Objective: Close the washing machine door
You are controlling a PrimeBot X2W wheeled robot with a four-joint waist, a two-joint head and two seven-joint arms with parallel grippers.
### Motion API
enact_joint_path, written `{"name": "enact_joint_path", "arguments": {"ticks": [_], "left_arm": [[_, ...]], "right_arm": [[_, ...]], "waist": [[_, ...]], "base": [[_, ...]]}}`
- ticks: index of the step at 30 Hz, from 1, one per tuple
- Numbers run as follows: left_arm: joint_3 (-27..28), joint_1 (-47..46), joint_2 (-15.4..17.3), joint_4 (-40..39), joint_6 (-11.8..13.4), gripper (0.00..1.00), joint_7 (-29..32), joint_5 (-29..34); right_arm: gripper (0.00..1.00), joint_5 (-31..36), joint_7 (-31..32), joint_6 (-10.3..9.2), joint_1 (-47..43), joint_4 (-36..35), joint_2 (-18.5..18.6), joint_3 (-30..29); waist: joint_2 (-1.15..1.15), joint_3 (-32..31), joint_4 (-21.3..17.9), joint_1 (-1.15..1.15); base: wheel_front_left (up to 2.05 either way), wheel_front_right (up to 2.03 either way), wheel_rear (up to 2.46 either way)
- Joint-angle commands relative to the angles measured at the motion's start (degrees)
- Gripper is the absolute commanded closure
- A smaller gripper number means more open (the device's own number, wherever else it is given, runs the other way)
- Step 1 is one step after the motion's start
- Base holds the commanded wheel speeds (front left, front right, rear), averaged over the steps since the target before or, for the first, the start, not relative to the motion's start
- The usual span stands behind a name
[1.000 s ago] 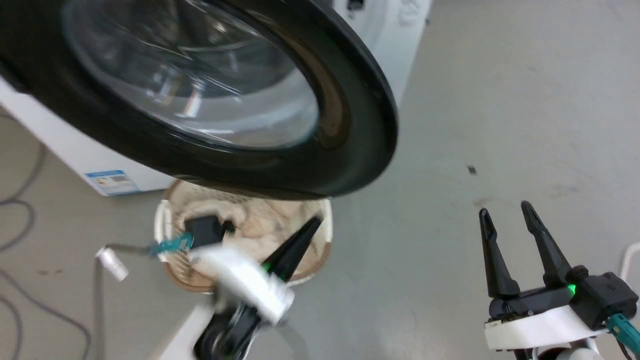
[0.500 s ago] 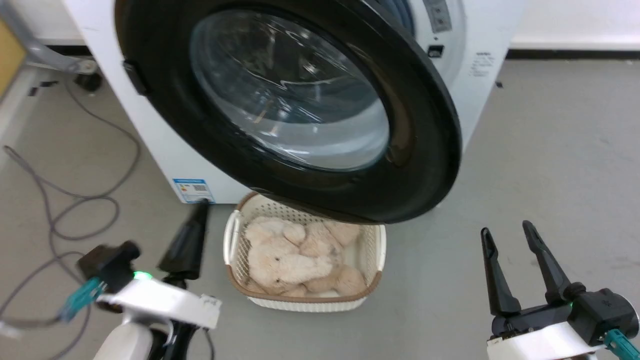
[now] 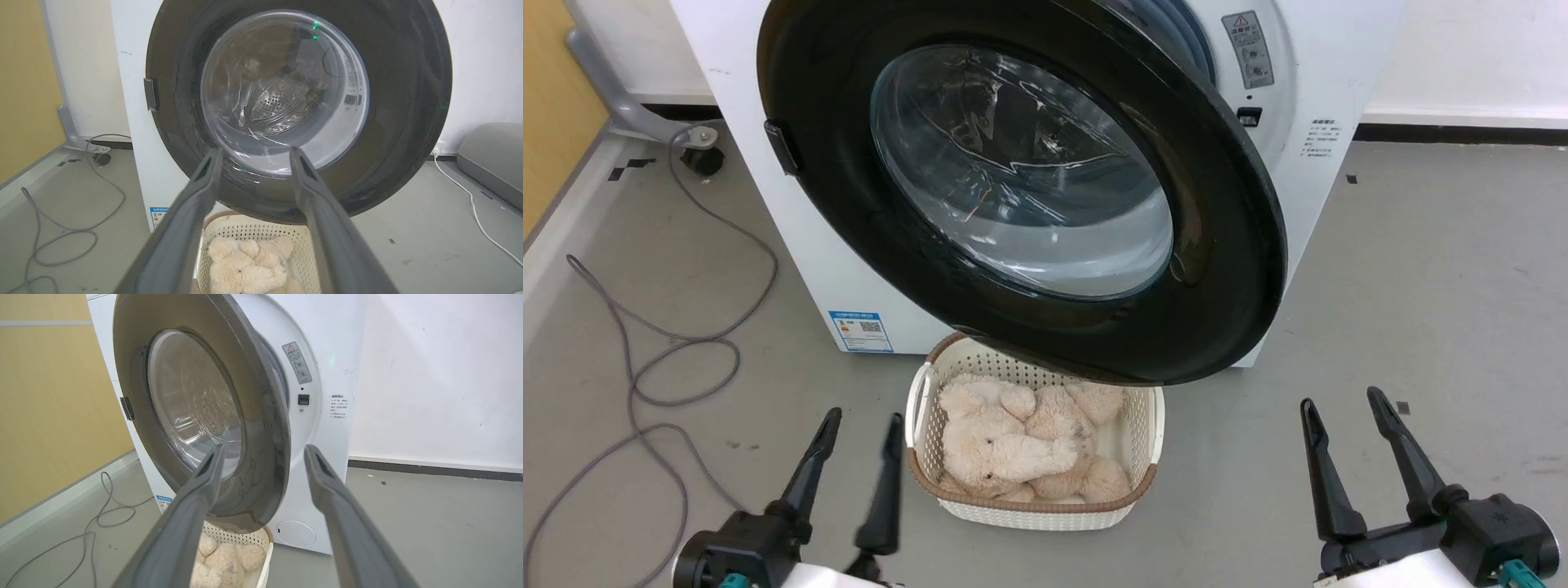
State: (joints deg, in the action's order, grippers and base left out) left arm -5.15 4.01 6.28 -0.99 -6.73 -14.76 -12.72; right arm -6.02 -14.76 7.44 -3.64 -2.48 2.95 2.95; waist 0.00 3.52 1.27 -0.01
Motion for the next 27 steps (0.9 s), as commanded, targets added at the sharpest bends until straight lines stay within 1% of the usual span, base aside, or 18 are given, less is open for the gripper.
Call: {"name": "enact_joint_path", "arguments": {"ticks": [1,4,12,13,14,17,20,22,27], "left_arm": [[0.19,0.59,-0.32,0.12,-0.32,0.0,-0.23,0.92],[-0.7,0.67,-0.84,0.64,-0.5,0.0,-0.23,3.37],[-1.25,-0.36,-1.88,0.64,-0.71,0.0,-0.23,4.6],[-1.3,-0.62,-1.94,0.55,-0.72,0.0,-0.23,4.65],[-1.38,-0.88,-2.01,0.46,-0.73,0.0,-0.23,4.64],[-2.04,-1.83,-2.16,0.07,-0.74,0.0,-0.23,4.32],[-2.81,-3.07,-2.21,-0.26,-0.74,0.0,-0.24,4.32],[-3.01,-4.01,-2.3,-0.35,-0.75,0.0,-0.24,4.13],[-3.41,-6.64,-2.6,-0.27,-0.75,0.0,-0.24,3.65]], "right_arm": [[0.0,-0.06,-0.24,0.05,-0.57,-0.07,-0.07,0.0],[0.0,-0.15,-0.24,0.05,-0.9,-0.1,-0.07,-0.08],[0.0,-0.19,-0.24,0.05,-0.7,-1.06,-0.03,0.17],[0.95,-0.06,-0.24,0.05,-0.41,-1.35,0.27,0.57],[1.0,-0.01,-0.24,0.05,-0.09,-1.61,0.75,1.1],[1.0,0.09,-0.24,0.05,1.54,-1.99,3.13,3.37],[1.0,-0.15,-0.24,0.05,4.45,-1.46,6.58,5.99],[1.0,-1.44,-0.24,0.05,6.88,-0.7,8.69,7.22],[1.0,-4.37,-0.24,0.05,14.13,2.3,15.43,11.11]], "waist": [[0.0,0.06,0.17,0.01],[0.0,0.07,0.61,0.01],[0.0,0.92,1.75,0.01],[0.0,1.26,1.98,0.01],[0.0,1.66,2.22,0.01],[0.0,3.4,3.12,0.01],[0.0,5.48,4.19,0.01],[0.0,7.15,5.01,0.01],[0.0,10.85,6.73,0.01]], "base": [[0.0,0.0,0.0],[0.0,0.0,0.0],[0.0,0.0,0.0],[0.0,0.0,0.0],[0.0,0.0,0.0],[0.0,0.0,0.0],[0.0,0.0,0.0],[0.0,0.0,0.0],[0.0,0.0,0.0]]}}
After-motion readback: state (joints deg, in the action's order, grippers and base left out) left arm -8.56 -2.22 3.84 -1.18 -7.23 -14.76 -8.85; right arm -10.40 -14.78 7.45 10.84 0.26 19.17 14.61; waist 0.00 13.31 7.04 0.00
